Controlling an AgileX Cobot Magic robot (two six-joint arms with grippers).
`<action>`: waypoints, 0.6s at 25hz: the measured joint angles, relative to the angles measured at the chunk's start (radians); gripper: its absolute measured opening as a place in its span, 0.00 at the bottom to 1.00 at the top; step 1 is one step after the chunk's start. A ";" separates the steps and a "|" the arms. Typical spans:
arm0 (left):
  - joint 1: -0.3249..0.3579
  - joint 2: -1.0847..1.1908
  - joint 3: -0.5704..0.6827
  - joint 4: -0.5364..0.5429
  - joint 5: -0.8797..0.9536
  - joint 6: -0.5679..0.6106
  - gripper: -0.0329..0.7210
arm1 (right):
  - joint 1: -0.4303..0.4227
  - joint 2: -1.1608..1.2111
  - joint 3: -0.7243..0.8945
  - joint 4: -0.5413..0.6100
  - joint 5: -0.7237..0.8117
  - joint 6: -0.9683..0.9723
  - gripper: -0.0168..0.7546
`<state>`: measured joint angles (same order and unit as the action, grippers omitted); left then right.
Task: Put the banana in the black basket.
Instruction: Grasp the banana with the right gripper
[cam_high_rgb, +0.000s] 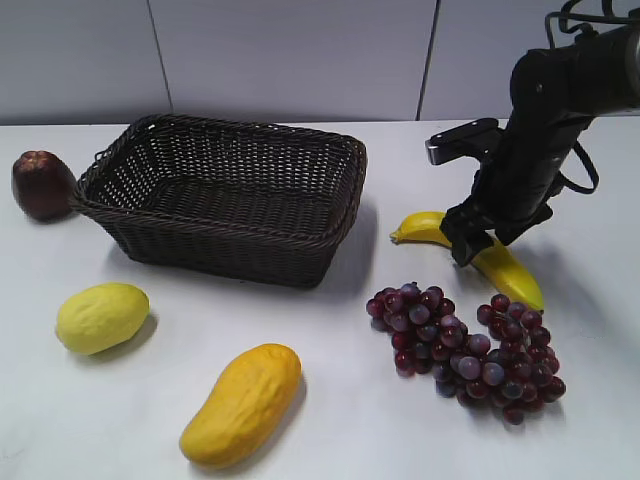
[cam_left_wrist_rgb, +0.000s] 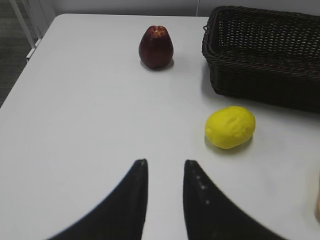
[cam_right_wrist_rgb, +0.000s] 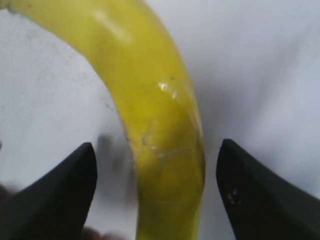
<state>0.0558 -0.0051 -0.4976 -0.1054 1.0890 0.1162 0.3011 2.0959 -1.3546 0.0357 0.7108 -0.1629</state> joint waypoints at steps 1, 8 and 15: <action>0.000 0.000 0.000 0.000 0.000 0.000 0.36 | 0.000 0.002 0.000 -0.001 -0.007 0.000 0.74; 0.000 0.000 0.000 0.000 0.000 0.000 0.36 | 0.000 0.037 -0.008 -0.002 -0.014 0.000 0.55; 0.000 0.000 0.000 0.000 0.000 0.000 0.36 | 0.000 0.043 -0.085 -0.003 0.059 0.000 0.46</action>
<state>0.0558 -0.0051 -0.4976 -0.1054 1.0890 0.1162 0.3011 2.1391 -1.4394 0.0331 0.7698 -0.1629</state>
